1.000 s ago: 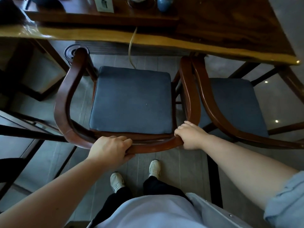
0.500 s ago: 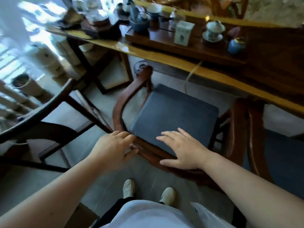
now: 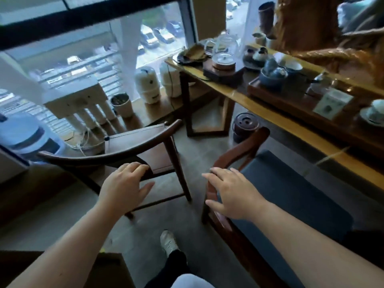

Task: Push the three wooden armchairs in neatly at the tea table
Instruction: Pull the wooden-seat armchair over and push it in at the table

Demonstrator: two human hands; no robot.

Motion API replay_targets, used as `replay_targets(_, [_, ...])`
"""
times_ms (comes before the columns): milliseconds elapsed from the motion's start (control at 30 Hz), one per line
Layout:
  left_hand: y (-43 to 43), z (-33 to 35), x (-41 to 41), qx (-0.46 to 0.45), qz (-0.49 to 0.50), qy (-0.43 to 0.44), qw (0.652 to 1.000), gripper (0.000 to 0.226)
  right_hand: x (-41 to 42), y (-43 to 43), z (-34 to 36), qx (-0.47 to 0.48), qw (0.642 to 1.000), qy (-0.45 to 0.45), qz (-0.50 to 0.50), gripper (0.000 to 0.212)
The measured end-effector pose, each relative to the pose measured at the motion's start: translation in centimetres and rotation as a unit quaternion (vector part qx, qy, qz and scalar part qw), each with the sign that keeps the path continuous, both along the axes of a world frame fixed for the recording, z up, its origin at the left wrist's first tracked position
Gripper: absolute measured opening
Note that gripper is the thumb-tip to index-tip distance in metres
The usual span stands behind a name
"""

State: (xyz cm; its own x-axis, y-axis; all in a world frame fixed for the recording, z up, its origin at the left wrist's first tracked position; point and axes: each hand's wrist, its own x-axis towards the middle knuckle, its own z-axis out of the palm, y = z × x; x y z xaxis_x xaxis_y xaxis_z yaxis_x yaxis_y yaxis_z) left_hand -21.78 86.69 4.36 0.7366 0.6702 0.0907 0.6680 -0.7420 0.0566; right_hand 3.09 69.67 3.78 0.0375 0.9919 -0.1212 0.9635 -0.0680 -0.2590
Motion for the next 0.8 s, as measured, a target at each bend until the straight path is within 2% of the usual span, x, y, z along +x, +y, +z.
replay_targets(333, [16.5, -4.8, -5.4, -0.04, 0.068, 0.018, 0.997, 0.073, -3.4, 16.6, -1.5, -0.046, 0.998, -0.004, 0.046, 0.075])
replay_targets(433, [20.4, -6.4, -7.1, -0.103, 0.112, 0.124, 0.981, 0.093, -5.0, 22.6, -2.8, -0.061, 0.996, 0.003, 0.059, 0.083])
replay_targets(567, [24.0, -7.7, -9.0, -0.163, 0.133, 0.233, 0.949, 0.097, -7.0, 29.0, -4.7, -0.127, 0.987, -0.041, 0.086, 0.098])
replay_targets(633, [25.0, -8.2, -9.8, -0.158, 0.121, 0.253, 0.947, 0.092, -7.9, 31.4, -5.7, -0.178, 0.976, -0.063, 0.105, 0.097])
replay_targets(700, [25.5, -8.4, -10.0, -0.148, 0.101, 0.262, 0.948, 0.078, -8.5, 33.4, -6.5, -0.22, 0.964, -0.083, 0.127, 0.087])
replay_targets(800, [26.1, -8.1, -9.6, -0.148, 0.073, 0.261, 0.951, 0.039, -9.0, 35.8, -6.7, -0.25, 0.95, -0.11, 0.153, 0.054])
